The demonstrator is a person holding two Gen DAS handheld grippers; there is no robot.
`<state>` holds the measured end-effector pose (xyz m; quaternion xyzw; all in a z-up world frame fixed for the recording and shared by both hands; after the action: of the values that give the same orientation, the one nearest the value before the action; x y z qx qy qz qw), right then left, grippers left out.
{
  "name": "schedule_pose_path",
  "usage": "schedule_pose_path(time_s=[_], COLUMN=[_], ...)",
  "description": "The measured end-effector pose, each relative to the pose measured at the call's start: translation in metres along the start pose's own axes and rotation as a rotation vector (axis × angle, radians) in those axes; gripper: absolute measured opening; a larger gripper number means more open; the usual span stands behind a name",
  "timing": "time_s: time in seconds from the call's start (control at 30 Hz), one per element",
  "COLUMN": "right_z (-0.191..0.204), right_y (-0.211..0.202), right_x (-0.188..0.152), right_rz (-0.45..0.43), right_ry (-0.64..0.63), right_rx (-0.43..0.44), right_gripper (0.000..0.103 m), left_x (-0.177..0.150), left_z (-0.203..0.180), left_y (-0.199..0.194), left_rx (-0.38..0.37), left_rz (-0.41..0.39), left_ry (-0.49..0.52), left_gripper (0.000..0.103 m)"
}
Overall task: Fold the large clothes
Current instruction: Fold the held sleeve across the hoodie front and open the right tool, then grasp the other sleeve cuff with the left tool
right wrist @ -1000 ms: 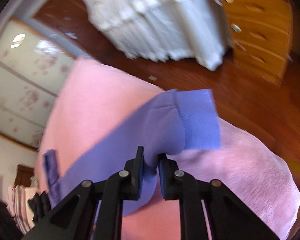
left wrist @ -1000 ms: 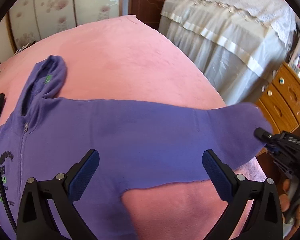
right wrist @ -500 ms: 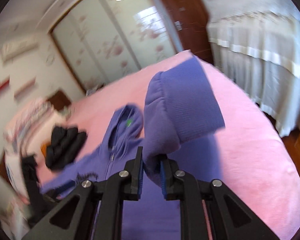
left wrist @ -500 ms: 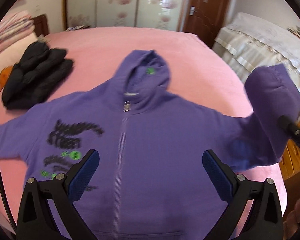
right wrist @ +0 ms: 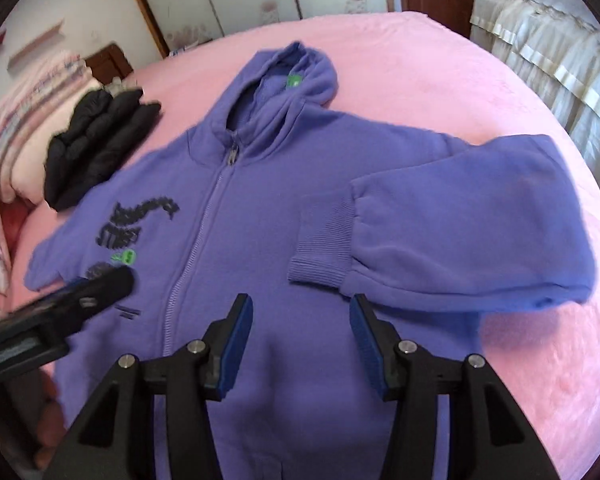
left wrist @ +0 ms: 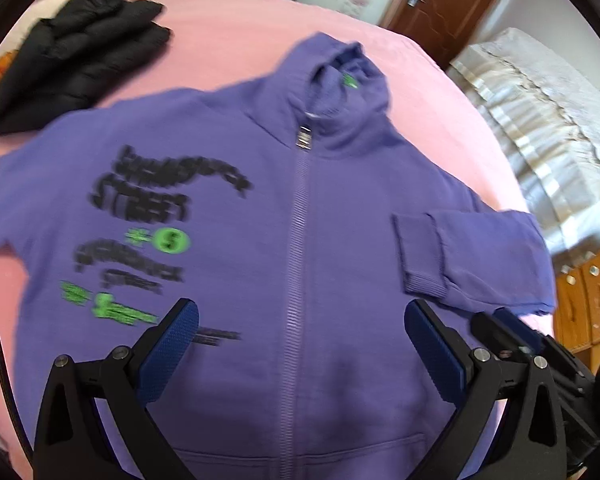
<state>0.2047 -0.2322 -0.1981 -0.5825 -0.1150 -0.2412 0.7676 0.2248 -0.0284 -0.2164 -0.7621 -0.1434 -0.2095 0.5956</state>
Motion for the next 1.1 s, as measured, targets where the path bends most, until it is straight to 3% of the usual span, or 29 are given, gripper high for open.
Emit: schedule_pose_path(time_s=[0.17, 0.3, 0.4, 0.57, 0.67, 0.8, 0.87, 0.93, 1.0, 1.1], right_z=[-0.019, -0.045, -0.059, -0.076, -0.081, -0.089, -0.095, -0.099, -0.104, -0.112], right_y=[-0.041, -0.071, -0.082, -0.085, -0.078, -0.07, -0.068, -0.067, -0.069, -0.076], right_x=[0.005, 0.01, 0.01, 0.008, 0.007, 0.003, 0.001, -0.001, -0.003, -0.004], right_rz=[-0.099, -0.181, -0.213, -0.222, -0.212, -0.198, -0.192, -0.191, -0.195, -0.214], right_ry=[0.055, 0.124, 0.174, 0.238, 0.24, 0.252, 0.264, 0.27, 0.278, 0.292], right_rx=[-0.017, -0.057, -0.054, -0.018, -0.023, -0.028, -0.022, -0.029, -0.04, -0.05], right_gripper=[0.051, 0.051, 0.051, 0.051, 0.051, 0.051, 0.051, 0.051, 0.051, 0.051], left_x=[0.006, 0.012, 0.015, 0.016, 0.017, 0.022, 0.025, 0.029, 0.035, 0.054], left_z=[-0.025, -0.042, -0.054, -0.064, -0.071, -0.084, -0.093, -0.099, -0.107, -0.116], left_y=[0.022, 0.05, 0.073, 0.104, 0.12, 0.14, 0.149, 0.153, 0.145, 0.112], left_rx=[-0.158, -0.337, -0.45, -0.549, -0.6, -0.597, -0.58, -0.551, -0.488, -0.386], left_rz=[0.044, 0.129, 0.184, 0.215, 0.206, 0.2, 0.201, 0.211, 0.192, 0.101], left_ry=[0.006, -0.076, -0.154, -0.289, -0.352, -0.386, -0.394, -0.392, -0.357, -0.246], left_gripper=[0.101, 0.076, 0.075, 0.074, 0.062, 0.056, 0.042, 0.016, 0.014, 0.013])
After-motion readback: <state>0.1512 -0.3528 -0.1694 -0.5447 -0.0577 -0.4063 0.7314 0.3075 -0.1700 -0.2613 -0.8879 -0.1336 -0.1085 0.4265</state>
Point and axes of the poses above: each gripper's, at about its wrist camera, not at the fingertips, and y roughly the way its jaws point, z to its left, x to its top, the point moved 1 cm from there along y, roughly the way its jaws point, and after that the axes turned 12 degrees about y, right-handed, at the moved point
